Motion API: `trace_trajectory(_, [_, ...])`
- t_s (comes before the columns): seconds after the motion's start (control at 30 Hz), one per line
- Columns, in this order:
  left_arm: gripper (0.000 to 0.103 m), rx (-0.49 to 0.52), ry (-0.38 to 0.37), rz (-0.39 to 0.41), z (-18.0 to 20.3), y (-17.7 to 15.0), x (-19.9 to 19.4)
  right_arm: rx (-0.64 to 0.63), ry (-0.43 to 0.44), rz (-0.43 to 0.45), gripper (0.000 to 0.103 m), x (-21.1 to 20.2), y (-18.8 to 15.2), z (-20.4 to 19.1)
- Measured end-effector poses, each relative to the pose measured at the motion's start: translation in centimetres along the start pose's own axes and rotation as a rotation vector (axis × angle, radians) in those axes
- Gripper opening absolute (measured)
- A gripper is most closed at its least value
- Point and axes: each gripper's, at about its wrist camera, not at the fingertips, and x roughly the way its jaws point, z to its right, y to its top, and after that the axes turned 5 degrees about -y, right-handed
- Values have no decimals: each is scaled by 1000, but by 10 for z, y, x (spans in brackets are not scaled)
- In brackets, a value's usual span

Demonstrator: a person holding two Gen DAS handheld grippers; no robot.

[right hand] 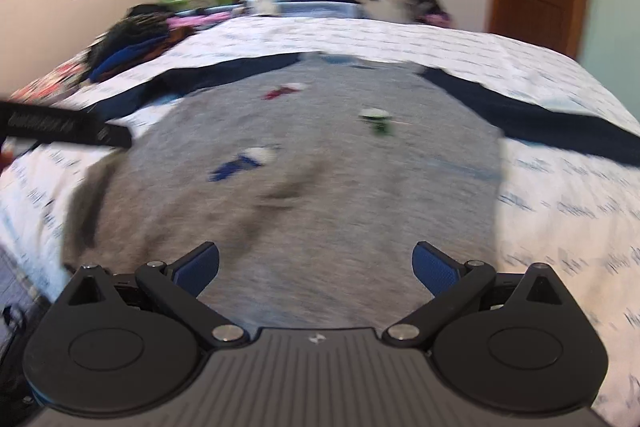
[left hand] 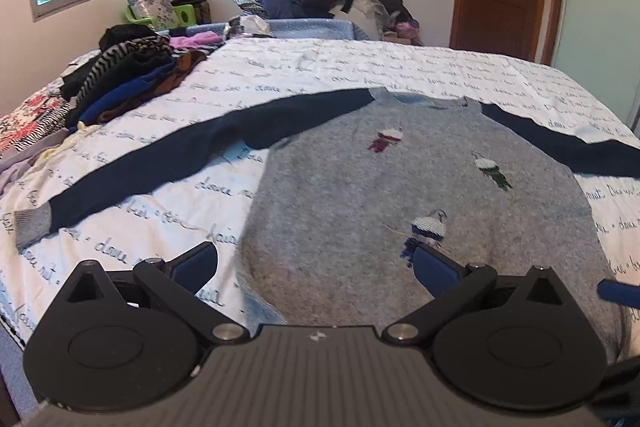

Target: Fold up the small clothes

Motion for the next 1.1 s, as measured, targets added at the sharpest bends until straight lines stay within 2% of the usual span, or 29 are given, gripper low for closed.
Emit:
trace_trajectory(0.17, [103,4,20,32,-7,8,-10,-213,55,22,103,18,5,-54])
trace_trajectory(0.27, [103,2,21,35,-9,10,-11,-295,96,43,103,26,4,-79])
trace_trajectory(0.37, [103,-5,22,33,-13,10,-10,-358,119,15,103,36,1,-100])
trace_trajectory(0.4, [103,-6,24,32,-14,11,-9,-385,147,12,103,35,-2,-106])
trace_trajectory(0.47, [103,-8,29,30,-15,10,-9,-452,279,36,103,22,-9,-117])
trace_trajectory(0.53, [103,-18,30,27,-18,10,-7,-525,434,92,103,0,-16,-123])
trace_trajectory(0.57, [103,-22,29,26,-19,10,-7,-556,472,130,103,-9,-20,-125])
trace_trajectory(0.63, [103,-27,24,24,-21,9,-7,-601,457,177,103,-21,-24,-126])
trace_trajectory(0.73, [103,-25,23,20,-19,9,-6,-590,357,161,103,-15,-23,-119])
trace_trajectory(0.97, [103,1,9,2,-6,5,-1,-238,286,28,103,16,-2,-52])
trace_trajectory(1.03, [103,10,6,5,-3,5,-1,-218,257,21,103,23,0,-48])
trace_trajectory(1.1, [103,18,8,9,-2,6,-2,-260,233,41,103,30,0,-56])
